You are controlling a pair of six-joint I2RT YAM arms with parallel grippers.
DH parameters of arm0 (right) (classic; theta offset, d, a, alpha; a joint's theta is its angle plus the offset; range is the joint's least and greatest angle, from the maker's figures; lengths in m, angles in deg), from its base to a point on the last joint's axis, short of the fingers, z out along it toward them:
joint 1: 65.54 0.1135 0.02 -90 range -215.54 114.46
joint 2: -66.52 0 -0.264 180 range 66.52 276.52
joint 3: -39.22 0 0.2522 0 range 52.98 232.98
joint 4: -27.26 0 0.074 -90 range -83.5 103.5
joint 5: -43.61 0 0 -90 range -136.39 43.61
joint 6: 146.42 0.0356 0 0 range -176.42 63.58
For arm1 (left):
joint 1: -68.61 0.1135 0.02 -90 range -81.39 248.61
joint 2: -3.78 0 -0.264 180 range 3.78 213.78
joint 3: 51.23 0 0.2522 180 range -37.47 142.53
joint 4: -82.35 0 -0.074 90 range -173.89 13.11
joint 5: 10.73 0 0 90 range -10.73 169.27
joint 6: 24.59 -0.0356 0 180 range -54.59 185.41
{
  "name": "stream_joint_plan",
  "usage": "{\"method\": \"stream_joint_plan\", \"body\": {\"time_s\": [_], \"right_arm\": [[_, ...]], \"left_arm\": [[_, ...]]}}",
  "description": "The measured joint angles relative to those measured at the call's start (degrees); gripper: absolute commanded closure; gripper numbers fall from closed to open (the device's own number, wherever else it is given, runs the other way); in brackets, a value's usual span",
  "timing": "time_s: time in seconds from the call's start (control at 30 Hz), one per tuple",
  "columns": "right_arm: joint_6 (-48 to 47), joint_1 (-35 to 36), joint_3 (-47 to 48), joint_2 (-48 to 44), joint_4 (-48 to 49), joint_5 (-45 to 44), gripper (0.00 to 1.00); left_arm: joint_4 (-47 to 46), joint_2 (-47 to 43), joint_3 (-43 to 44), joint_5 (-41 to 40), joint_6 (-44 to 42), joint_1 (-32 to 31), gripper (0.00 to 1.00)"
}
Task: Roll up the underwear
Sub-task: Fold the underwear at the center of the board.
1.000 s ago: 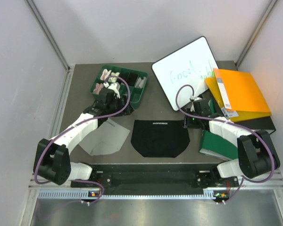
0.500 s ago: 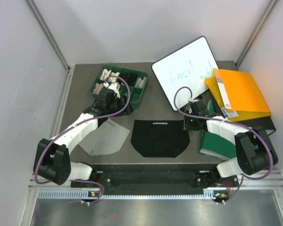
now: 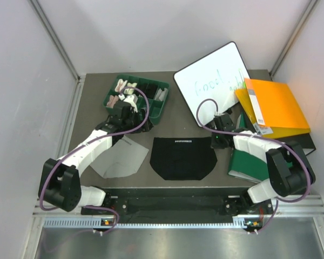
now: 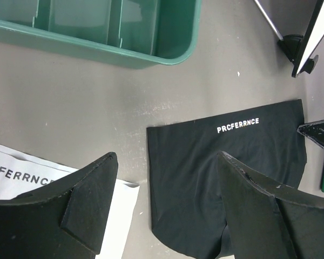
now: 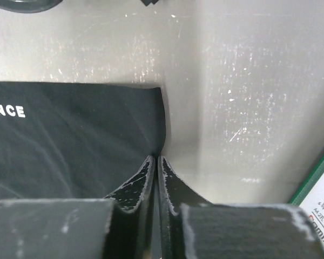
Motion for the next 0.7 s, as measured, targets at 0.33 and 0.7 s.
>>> {"method": "stream_joint_plan", "body": {"time_s": [0.33,0.7], "right_arm": [[-1.07,0.09,4.44,3.85,-1.84,-3.23,1.0],[-3.21,0.09,9.79,8.87,-2.4,-7.52,1.0]], "left_arm": [[-1.03,2.93,-0.96,-0.2,0.35,0.0,0.24],[-9.42,8.33,-5.81,1.51,4.68,-0.26,0.36]]}}
